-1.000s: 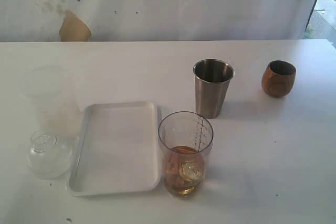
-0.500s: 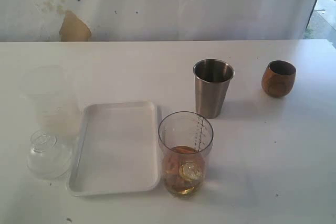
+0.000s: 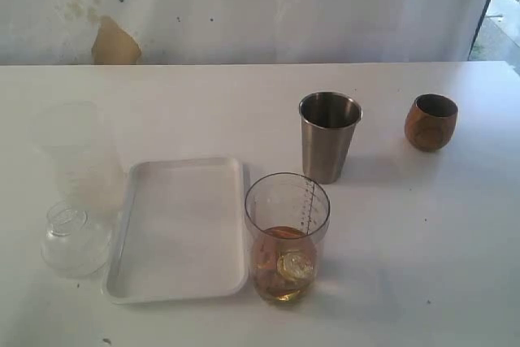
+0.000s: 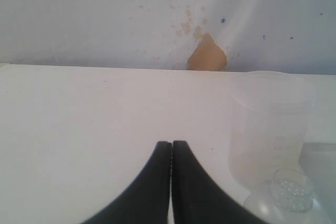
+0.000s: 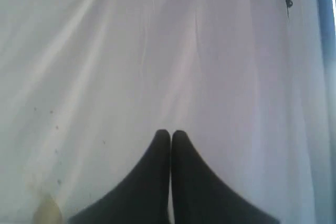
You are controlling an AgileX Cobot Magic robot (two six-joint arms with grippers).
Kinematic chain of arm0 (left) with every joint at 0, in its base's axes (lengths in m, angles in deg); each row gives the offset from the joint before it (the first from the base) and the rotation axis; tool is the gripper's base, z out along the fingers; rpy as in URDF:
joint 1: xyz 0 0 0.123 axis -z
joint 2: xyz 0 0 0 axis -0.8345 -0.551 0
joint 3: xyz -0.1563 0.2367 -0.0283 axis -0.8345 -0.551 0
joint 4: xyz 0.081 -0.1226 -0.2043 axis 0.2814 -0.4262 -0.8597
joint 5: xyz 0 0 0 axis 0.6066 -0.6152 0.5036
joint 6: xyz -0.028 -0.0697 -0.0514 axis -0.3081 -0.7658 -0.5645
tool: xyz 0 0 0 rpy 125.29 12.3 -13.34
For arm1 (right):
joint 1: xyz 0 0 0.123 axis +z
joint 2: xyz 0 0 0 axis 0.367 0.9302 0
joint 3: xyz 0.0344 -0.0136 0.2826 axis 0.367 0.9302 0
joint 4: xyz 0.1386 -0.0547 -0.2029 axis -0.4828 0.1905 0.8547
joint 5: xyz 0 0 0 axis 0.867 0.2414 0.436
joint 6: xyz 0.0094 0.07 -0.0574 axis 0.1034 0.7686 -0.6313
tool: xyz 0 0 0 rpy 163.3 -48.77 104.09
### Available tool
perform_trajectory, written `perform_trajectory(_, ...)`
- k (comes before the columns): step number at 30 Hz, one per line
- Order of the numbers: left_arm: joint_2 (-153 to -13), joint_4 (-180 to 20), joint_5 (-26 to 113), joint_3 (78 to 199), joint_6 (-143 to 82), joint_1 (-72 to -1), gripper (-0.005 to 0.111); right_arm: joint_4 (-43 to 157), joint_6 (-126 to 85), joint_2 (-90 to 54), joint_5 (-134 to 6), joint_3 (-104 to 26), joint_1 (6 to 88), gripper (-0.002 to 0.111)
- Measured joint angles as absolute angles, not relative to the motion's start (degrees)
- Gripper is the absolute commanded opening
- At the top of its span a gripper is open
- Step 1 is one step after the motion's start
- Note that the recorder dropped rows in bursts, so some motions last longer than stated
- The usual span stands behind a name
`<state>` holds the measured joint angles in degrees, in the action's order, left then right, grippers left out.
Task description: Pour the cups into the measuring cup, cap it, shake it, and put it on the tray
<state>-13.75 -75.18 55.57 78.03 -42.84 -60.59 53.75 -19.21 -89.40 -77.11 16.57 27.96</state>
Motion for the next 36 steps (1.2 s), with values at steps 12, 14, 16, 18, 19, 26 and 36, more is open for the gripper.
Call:
perform_trajectory(12,-13.7,-75.2,55.6,78.0,-42.8,-60.6,0.001,55.6,-25.4,-89.4,-47.4,25.5,17.2,0.000)
perform_trajectory(14,-13.7,-75.2,55.6,78.0,-42.8,-60.6,0.001,56.0,-25.4,-89.4,-46.2,25.6,17.2,0.000)
perform_trajectory(16,-13.7,-75.2,55.6,78.0,-42.8,-60.6,0.001,56.3,-25.3,-89.4,-45.8,25.6,17.2,0.000)
perform_trajectory(18,-13.7,-75.2,55.6,78.0,-42.8,-60.6,0.001,56.6,-25.2,-89.4,-45.3,25.6,17.2,0.000)
perform_trajectory(19,-13.7,-75.2,55.6,78.0,-42.8,-60.6,0.001,56.5,-25.2,-89.4,-45.0,25.6,17.2,0.000)
perform_trajectory(26,-13.7,-75.2,55.6,78.0,-42.8,-60.6,0.001,56.7,-25.1,-89.4,-43.8,25.6,17.2,0.000)
perform_trajectory(36,-13.7,-75.2,55.6,78.0,-42.8,-60.6,0.001,57.1,-25.1,-89.4,-43.8,25.6,17.2,0.000)
